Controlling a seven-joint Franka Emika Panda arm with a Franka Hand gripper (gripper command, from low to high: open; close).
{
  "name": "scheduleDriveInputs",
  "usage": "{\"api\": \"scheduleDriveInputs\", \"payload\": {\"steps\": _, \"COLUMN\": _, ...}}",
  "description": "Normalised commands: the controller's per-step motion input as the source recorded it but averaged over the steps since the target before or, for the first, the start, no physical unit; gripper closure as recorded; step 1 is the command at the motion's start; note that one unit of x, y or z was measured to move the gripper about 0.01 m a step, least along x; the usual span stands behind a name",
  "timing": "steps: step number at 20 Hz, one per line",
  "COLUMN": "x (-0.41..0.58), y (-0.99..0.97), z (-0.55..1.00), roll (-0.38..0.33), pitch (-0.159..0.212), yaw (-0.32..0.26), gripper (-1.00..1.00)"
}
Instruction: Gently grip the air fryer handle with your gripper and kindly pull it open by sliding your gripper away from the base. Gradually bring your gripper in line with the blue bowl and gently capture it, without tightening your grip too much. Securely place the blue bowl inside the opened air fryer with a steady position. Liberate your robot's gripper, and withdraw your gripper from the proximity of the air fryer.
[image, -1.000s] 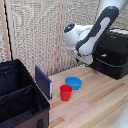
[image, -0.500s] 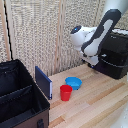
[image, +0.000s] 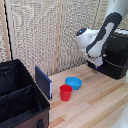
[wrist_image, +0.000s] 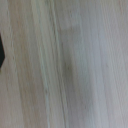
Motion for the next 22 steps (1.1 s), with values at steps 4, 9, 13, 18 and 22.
{"api": "scheduleDriveInputs", "payload": {"steps": 4, "x": 0.0, "y": -0.46, "z": -0.08, "roll": -0.119, "pitch": 0.0, "yaw": 0.226, "gripper": -1.0}}
{"api": "scheduleDriveInputs", "payload": {"steps": 9, "x": -0.017, "y": -0.48, "z": -0.03, "roll": -0.12, "pitch": 0.002, "yaw": 0.208, "gripper": -1.0}}
{"api": "scheduleDriveInputs", "payload": {"steps": 13, "x": -0.094, "y": -0.45, "z": 0.0, "roll": -0.126, "pitch": 0.035, "yaw": 0.192, "gripper": -1.0}}
{"api": "scheduleDriveInputs", "payload": {"steps": 18, "x": -0.165, "y": -0.42, "z": 0.0, "roll": -0.121, "pitch": 0.093, "yaw": 0.177, "gripper": -1.0}}
{"api": "scheduleDriveInputs", "payload": {"steps": 22, "x": -0.189, "y": -0.43, "z": 0.0, "roll": -0.097, "pitch": 0.116, "yaw": 0.17, "gripper": -1.0}}
